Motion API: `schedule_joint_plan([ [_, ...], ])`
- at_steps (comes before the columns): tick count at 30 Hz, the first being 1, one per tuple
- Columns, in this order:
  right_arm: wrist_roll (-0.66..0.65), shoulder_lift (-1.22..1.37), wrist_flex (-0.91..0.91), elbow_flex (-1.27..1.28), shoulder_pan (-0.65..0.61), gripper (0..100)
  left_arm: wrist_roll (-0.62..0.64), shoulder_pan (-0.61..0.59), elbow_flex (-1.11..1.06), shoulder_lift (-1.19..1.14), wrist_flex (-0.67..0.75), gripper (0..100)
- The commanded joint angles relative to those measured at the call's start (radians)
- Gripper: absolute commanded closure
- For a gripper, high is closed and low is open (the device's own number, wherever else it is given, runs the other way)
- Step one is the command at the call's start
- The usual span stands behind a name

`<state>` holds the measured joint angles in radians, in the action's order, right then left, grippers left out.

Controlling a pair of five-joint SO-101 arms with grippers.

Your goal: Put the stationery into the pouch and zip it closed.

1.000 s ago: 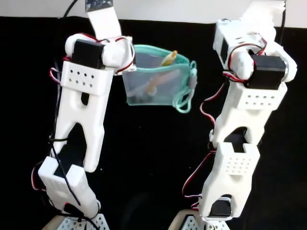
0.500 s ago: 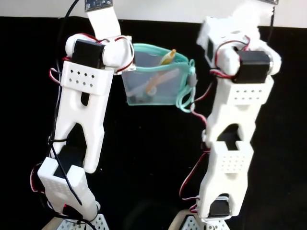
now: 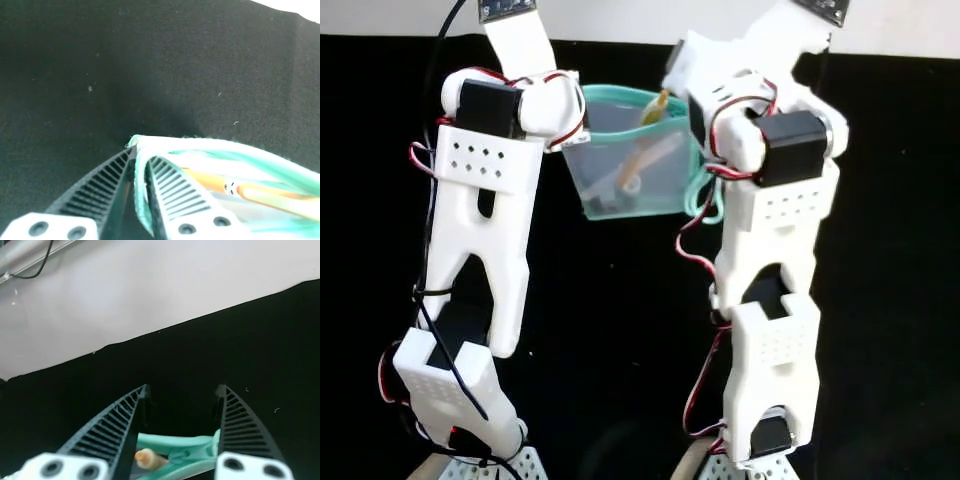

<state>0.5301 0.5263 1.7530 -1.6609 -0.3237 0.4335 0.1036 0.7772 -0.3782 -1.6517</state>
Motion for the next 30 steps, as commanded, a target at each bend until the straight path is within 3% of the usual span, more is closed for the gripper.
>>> schedule_joint_plan([
  [1,0.014,-0.053,0.013,-0.018,-0.028,79.3,0.0,-0.013,-0.022,-0.042,-0.002,99],
  [19,0.006,0.157,0.007,-0.028,-0.087,79.6,0.0,-0.016,-0.022,-0.044,-0.002,99],
  [21,0.003,0.174,0.007,-0.028,-0.088,83.7,0.0,-0.016,-0.022,-0.044,-0.002,99],
  [24,-0.08,0.193,0.007,-0.028,-0.09,99.5,0.0,-0.016,-0.022,-0.044,-0.002,99],
  [30,-0.121,0.186,0.007,-0.028,-0.09,99.1,0.0,-0.016,-0.024,-0.044,0.006,99],
])
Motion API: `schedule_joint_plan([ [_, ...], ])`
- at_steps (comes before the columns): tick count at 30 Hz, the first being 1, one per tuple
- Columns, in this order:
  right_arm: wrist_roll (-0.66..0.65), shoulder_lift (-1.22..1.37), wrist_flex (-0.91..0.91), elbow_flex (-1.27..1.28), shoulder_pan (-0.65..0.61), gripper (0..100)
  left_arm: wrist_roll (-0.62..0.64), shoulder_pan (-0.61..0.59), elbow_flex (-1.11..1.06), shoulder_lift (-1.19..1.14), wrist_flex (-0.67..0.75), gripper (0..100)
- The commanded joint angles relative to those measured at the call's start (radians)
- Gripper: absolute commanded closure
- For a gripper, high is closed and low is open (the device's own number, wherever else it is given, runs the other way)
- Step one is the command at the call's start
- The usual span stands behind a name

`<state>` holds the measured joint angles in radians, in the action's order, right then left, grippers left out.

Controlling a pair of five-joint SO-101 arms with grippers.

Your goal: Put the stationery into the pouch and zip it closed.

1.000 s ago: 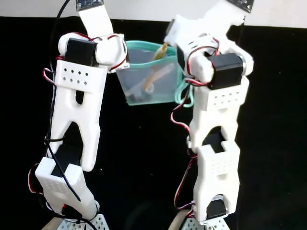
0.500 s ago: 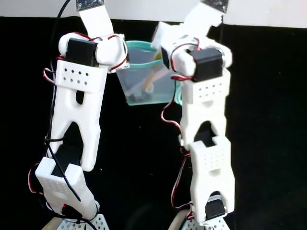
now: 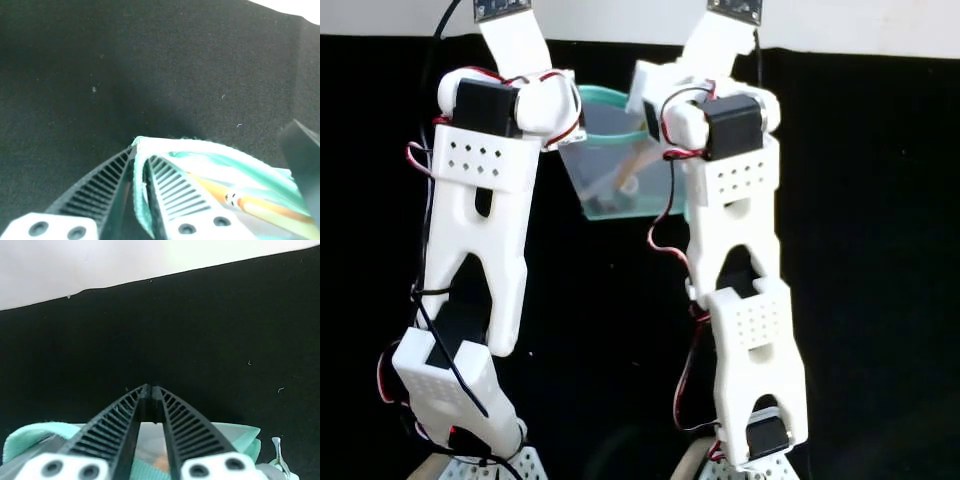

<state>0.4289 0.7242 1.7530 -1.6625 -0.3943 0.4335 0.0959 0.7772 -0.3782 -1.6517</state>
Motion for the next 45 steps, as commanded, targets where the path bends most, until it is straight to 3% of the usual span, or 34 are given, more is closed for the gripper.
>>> schedule_joint_plan([
  [1,-0.02,-0.013,0.007,-0.027,-0.021,99.1,0.0,-0.008,-0.024,-0.044,0.006,99],
  [19,-0.026,-0.197,-0.015,-0.104,-0.102,99.0,-0.002,-0.008,-0.024,-0.044,0.006,99],
  [30,-0.02,-0.174,-0.007,-0.104,-0.102,76.9,-0.002,-0.008,-0.024,-0.045,0.006,99],
  [45,-0.026,-0.17,0.012,-0.102,-0.061,76.6,-0.002,-0.008,-0.025,-0.045,0.006,99],
])
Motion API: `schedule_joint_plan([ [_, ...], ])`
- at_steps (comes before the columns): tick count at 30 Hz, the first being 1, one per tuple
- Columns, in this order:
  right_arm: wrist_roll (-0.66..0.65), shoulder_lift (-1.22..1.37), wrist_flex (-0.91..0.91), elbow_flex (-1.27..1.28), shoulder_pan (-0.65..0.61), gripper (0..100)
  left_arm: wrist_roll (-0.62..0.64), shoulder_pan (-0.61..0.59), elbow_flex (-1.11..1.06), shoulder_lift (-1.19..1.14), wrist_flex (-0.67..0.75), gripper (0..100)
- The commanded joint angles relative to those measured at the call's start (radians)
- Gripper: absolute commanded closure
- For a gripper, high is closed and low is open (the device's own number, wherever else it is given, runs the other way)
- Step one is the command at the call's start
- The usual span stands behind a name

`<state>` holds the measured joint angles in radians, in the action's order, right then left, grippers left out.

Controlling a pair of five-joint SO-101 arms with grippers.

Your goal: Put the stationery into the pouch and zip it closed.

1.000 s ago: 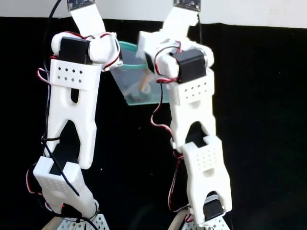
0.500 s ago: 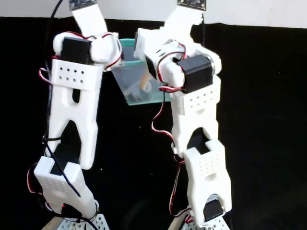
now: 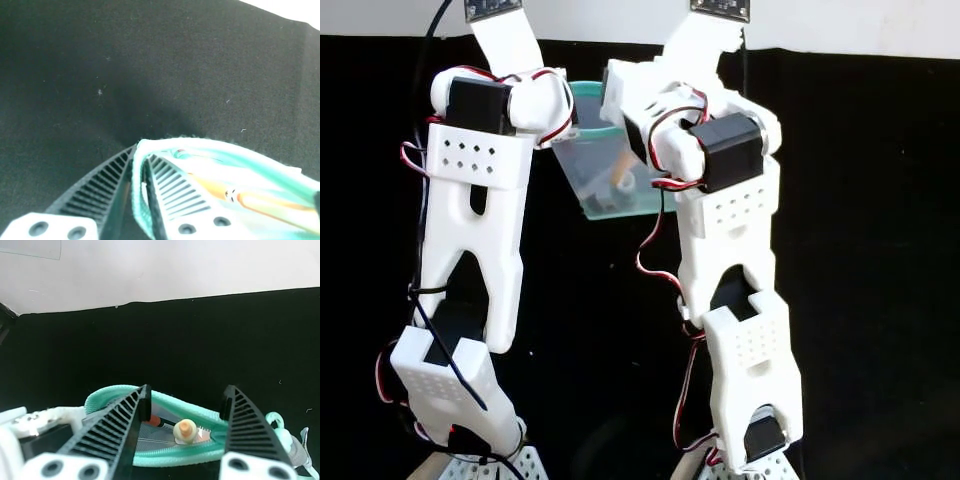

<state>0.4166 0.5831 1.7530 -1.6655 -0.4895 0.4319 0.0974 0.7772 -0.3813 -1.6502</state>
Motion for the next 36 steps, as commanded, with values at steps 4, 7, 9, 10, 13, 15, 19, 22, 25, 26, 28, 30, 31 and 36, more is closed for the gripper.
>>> schedule_joint_plan([
  [4,-0.014,-0.028,0.013,-0.053,0.065,76.6,0.0,-0.01,-0.025,-0.042,0.005,99],
  [7,-0.014,-0.036,0.013,0.035,0.071,76.6,0.0,-0.01,-0.025,-0.042,0.005,99],
  [9,-0.012,-0.039,0.013,0.048,0.065,76.6,0.0,-0.01,-0.025,-0.042,0.005,99],
  [10,-0.011,-0.039,0.013,0.042,0.062,76.6,0.0,-0.01,-0.025,-0.042,0.005,99],
  [13,-0.011,-0.039,0.013,0.039,0.025,76.6,0.0,-0.01,-0.025,-0.042,0.005,99],
  [15,-0.011,-0.038,0.013,0.045,0.012,76.6,0.0,-0.01,-0.025,-0.042,0.005,99],
  [19,-0.011,-0.038,0.013,0.047,0.007,76.6,0.0,-0.01,-0.025,-0.042,0.005,99],
  [22,-0.011,-0.038,0.015,0.047,0.005,76.6,0.0,-0.01,-0.025,-0.042,0.005,99],
  [25,-0.012,-0.038,0.015,0.048,0.005,76.8,0.0,-0.01,-0.025,-0.042,0.005,99],
  [26,-0.012,-0.038,0.015,0.048,0.005,77.0,0.0,-0.01,-0.025,-0.042,0.005,99],
  [28,-0.012,-0.036,0.015,0.05,0.005,81.7,0.0,-0.01,-0.025,-0.042,0.005,99],
  [30,-0.012,-0.036,0.015,0.05,0.005,92.8,0.0,-0.01,-0.025,-0.042,0.005,99],
  [31,-0.012,-0.036,0.015,0.05,0.005,99.6,0.0,-0.01,-0.025,-0.042,0.005,99],
  [36,-0.012,-0.039,0.015,0.039,0.005,99.1,0.0,-0.012,-0.025,-0.042,0.005,99],
])
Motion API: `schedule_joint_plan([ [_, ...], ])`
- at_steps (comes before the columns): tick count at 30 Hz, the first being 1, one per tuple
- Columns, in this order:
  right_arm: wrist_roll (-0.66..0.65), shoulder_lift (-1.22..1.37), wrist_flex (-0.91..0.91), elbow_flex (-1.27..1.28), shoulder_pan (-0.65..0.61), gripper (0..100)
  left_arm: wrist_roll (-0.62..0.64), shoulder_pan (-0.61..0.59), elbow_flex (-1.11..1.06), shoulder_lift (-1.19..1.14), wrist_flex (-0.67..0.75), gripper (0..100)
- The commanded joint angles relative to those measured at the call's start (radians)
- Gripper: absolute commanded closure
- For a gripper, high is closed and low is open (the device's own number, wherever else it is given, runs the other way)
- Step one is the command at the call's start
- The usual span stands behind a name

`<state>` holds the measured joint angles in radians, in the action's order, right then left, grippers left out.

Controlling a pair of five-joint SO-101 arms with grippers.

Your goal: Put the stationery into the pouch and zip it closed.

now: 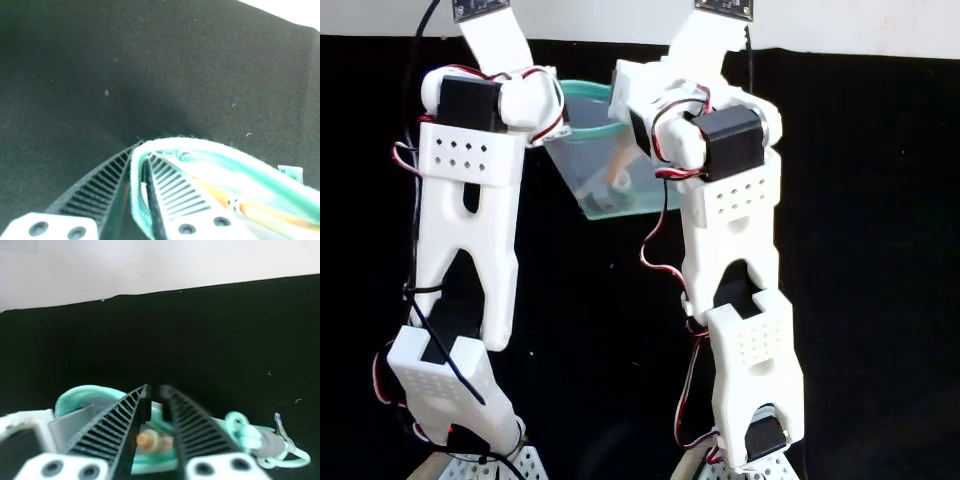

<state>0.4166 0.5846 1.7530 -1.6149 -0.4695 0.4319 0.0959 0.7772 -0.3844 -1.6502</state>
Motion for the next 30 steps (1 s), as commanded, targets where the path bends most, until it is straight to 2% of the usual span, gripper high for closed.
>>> schedule_joint_plan([
  [1,-0.012,-0.044,0.013,-0.013,-0.016,99.2,0.0,-0.01,-0.025,-0.039,0.005,99],
  [10,-0.014,-0.219,0.012,-0.002,-0.067,99.3,0.0,-0.01,-0.025,-0.039,0.005,99],
  [19,-0.014,-0.252,0.012,-0.012,-0.084,99.3,0.0,-0.01,-0.021,-0.03,0.006,99],
  [23,-0.014,-0.255,0.01,-0.013,-0.001,99.3,0.003,-0.005,-0.001,0.001,0.011,99],
  [30,-0.014,-0.255,0.01,-0.013,0.239,99.3,0.005,-0.001,0.045,0.081,0.009,99],
])
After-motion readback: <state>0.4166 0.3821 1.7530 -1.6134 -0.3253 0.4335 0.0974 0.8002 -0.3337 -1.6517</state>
